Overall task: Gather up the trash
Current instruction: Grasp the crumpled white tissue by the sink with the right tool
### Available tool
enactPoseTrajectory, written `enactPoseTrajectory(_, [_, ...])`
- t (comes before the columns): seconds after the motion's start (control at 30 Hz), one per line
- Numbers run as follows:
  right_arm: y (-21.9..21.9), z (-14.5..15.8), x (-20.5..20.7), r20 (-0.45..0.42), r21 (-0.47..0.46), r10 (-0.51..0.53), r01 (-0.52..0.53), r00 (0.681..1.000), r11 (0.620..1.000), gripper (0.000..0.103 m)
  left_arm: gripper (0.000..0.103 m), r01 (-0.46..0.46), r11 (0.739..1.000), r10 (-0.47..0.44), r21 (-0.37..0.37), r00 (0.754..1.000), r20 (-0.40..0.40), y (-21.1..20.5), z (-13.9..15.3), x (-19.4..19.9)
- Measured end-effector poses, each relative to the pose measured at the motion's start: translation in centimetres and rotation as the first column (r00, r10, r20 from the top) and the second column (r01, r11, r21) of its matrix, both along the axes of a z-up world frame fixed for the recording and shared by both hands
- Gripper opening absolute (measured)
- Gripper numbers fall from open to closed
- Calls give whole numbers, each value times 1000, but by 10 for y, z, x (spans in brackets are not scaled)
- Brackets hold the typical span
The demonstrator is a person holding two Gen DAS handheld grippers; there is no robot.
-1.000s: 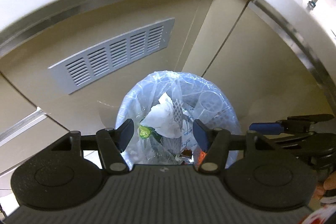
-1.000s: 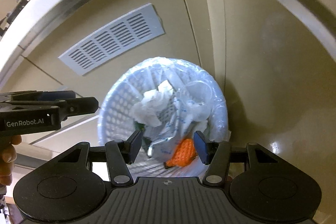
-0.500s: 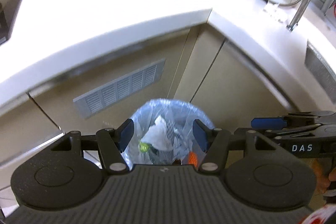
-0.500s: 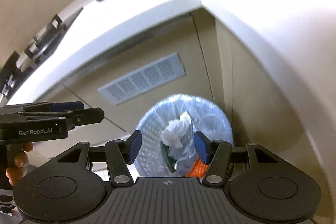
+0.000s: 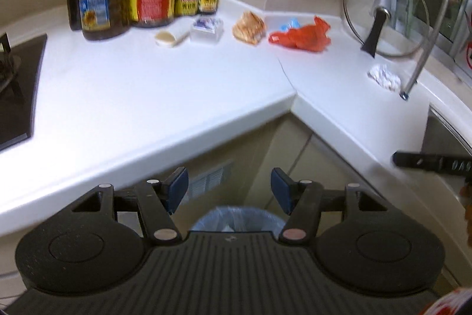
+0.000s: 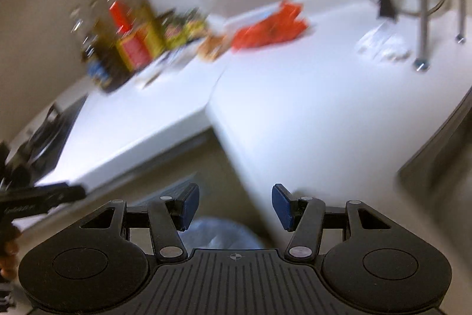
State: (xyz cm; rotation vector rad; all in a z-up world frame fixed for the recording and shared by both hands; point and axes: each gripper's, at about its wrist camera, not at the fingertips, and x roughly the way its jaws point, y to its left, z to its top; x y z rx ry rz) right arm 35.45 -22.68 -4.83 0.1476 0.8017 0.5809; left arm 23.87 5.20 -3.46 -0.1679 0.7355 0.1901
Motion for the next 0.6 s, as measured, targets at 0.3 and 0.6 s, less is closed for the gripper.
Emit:
enactPoseTrajectory(0.3, [-37,26,82,170,-47,-159,170,972,984,55,59,-73,996,70,46,996,51,13,19,34])
enactPoseTrajectory(0.6, [-42,19,157,294,-107,-227,268,929,958,55,59,-142,986,136,87,988,70,28,23,73])
